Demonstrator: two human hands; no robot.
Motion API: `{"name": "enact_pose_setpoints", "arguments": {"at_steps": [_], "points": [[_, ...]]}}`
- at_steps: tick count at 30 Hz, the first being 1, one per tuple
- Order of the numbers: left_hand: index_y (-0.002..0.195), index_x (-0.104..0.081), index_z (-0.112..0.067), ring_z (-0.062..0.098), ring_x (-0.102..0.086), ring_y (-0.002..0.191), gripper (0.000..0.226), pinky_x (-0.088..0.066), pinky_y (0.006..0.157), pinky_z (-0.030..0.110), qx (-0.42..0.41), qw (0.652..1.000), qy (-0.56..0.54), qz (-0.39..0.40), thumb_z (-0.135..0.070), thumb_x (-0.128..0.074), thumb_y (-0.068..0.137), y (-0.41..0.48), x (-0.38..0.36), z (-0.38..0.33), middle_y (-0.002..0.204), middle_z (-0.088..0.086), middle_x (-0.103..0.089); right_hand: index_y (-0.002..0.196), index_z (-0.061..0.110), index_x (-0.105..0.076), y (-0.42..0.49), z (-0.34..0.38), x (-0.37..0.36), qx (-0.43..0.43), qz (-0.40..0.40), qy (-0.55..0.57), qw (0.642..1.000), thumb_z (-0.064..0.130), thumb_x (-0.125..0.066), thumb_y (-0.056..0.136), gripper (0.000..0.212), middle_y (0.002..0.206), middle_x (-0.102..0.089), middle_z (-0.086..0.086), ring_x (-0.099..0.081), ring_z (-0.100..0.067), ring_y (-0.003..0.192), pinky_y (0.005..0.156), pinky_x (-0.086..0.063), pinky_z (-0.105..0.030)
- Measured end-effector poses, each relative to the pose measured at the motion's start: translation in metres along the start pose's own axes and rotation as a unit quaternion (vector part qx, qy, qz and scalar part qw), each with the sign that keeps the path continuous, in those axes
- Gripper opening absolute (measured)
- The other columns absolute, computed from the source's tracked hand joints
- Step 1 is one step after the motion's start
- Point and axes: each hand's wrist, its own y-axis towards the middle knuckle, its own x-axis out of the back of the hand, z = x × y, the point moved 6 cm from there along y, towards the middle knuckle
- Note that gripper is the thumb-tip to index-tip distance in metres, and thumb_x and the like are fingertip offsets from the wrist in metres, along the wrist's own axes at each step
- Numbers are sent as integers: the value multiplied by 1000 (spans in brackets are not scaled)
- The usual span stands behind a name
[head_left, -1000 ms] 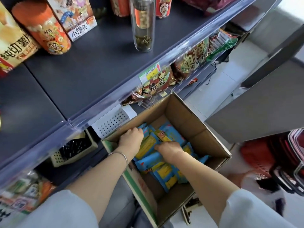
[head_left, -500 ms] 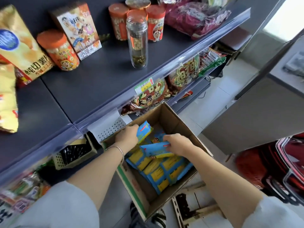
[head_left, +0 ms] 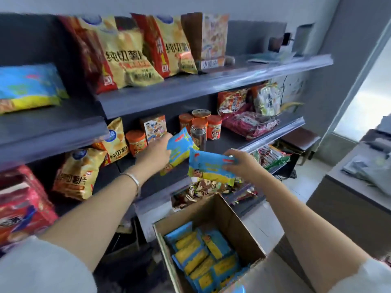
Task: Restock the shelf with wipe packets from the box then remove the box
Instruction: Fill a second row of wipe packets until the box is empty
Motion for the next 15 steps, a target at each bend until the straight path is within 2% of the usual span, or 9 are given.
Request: {"name": "enact_pose_setpoints", "arguments": {"at_steps": [1, 3, 5, 6, 10, 13, 15], "points": [[131, -43, -21, 34, -56, 106, 41, -48, 87, 44, 6, 1000, -12, -20, -14, -51, 92, -1, 22, 3, 122, 13, -57, 103, 23, -57, 2, 19, 7, 16, -15, 30, 999, 10, -72, 82, 29, 98, -59, -3, -57, -16, 77, 59, -49, -18], [130, -47, -24, 32, -57, 108, 42, -48, 88, 41, 18, 997, -51, -55, -12, -55, 91, -4, 65, 15, 124, 9, -58, 97, 22, -57, 4, 57, 16, 48, -31, 88, 994, 7, -72, 82, 26, 95, -58, -6, -58, -20, 79, 67, -51, -32], [130, -50, -24, 28, -56, 111, 42, -46, 93, 39, 31, 992, -77, -92, -12, -57, 90, -13, 106, 29, 125, 5, -59, 92, 22, -58, 4, 98, 17, 87, -20, 140, 986, 3, -70, 83, 24, 96, -59, -10, -62, -24, 82, 73, -54, -43], [131, -50, -26, 26, -55, 113, 43, -44, 96, 40, 37, 990, -81, -110, -14, -58, 90, -18, 125, 36, 126, 3, -58, 92, 22, -58, 4, 118, 15, 105, -11, 160, 981, 3, -69, 84, 23, 96, -59, -10, -63, -24, 81, 74, -55, -44], [133, -49, -25, 21, -55, 112, 42, -46, 95, 42, 29, 981, -100, -164, -13, -55, 93, -42, 191, 53, 126, -1, -57, 102, 20, -58, 11, 190, 1, 155, -4, 215, 964, 6, -67, 86, 24, 94, -59, -1, -65, -16, 75, 69, -56, -37], [132, -50, -21, 22, -53, 113, 40, -45, 94, 41, 27, 973, -84, -211, -11, -54, 94, -58, 234, 73, 125, 2, -56, 101, 27, -57, 23, 240, -20, 198, -1, 218, 956, 9, -67, 87, 25, 104, -58, -2, -65, -19, 83, 62, -56, -27], [130, -50, -21, 20, -52, 114, 38, -43, 95, 39, 41, 967, -74, -240, -11, -54, 93, -67, 260, 96, 122, -1, -55, 102, 29, -57, 30, 275, -37, 231, -1, 207, 951, 11, -66, 88, 24, 109, -56, -2, -64, -20, 88, 65, -57, -27]]}}
